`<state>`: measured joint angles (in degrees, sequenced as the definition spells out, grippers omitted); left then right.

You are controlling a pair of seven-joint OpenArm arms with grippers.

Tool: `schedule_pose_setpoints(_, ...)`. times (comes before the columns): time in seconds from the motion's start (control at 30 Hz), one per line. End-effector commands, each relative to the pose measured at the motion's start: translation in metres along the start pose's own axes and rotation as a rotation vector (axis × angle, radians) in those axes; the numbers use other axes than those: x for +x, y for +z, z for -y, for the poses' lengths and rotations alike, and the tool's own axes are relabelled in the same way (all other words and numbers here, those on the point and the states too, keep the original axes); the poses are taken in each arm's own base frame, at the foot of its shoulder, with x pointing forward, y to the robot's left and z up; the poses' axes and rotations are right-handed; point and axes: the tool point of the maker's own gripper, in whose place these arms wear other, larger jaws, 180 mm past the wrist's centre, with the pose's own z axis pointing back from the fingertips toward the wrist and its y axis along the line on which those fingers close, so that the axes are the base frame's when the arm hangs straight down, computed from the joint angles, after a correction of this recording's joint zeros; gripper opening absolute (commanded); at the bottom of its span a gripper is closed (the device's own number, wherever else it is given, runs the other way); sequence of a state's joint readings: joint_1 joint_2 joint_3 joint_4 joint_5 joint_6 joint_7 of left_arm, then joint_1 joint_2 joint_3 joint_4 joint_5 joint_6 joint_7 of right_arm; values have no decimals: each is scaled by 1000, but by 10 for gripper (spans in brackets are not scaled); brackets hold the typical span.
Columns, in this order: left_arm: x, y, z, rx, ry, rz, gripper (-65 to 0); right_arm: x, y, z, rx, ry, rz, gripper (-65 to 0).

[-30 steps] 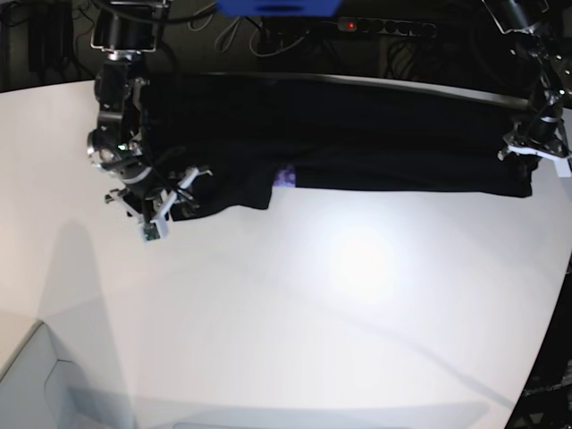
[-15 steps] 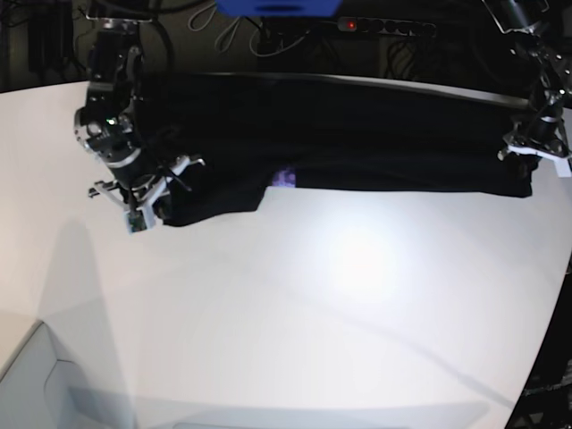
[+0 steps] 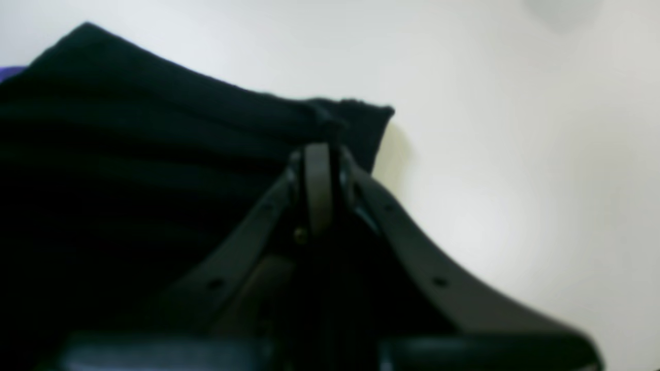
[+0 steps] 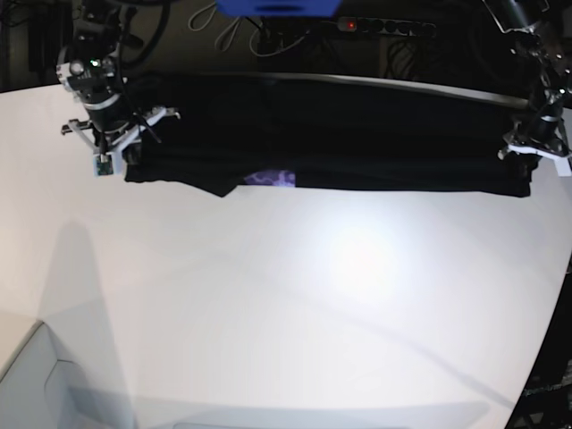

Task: Layout the t-shirt on the table in an organized manner, then fold the t-shirt properly
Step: 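Hold the folded strip with both grippers and tug it taut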

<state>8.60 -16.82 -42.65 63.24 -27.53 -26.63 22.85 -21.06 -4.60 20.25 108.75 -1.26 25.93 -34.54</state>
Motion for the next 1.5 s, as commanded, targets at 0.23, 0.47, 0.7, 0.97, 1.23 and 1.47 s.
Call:
schedule_pose_setpoints(0.23, -27, 8, -16, 55, -34, -123, -433, -23, -4, -5, 23, -22, -43, -650)
schedule_pose_setpoints(0.47, -29, 15, -17, 60, -61, -189, -432, -58, -23, -14, 60, -70, -139, -650)
schedule_pose_setpoints(0.7, -7, 29, -23, 93, -58, -167, -408, -56, -25, -15, 63, -78, -102, -650)
schedule_pose_setpoints(0.97, -16, 35, -26, 98, -61, -206, -240, -58, -28, -19, 75, -79, -106, -650)
schedule_pose_setpoints(1.23, 3, 40, -16, 90, -89, -152, -238, -54, -30, -37, 121, -60, -100, -650)
schedule_pose_setpoints(1.47, 14, 53, -29, 138, -71, -123, -238, -49, -32, -39, 125, -57, -90, -650)
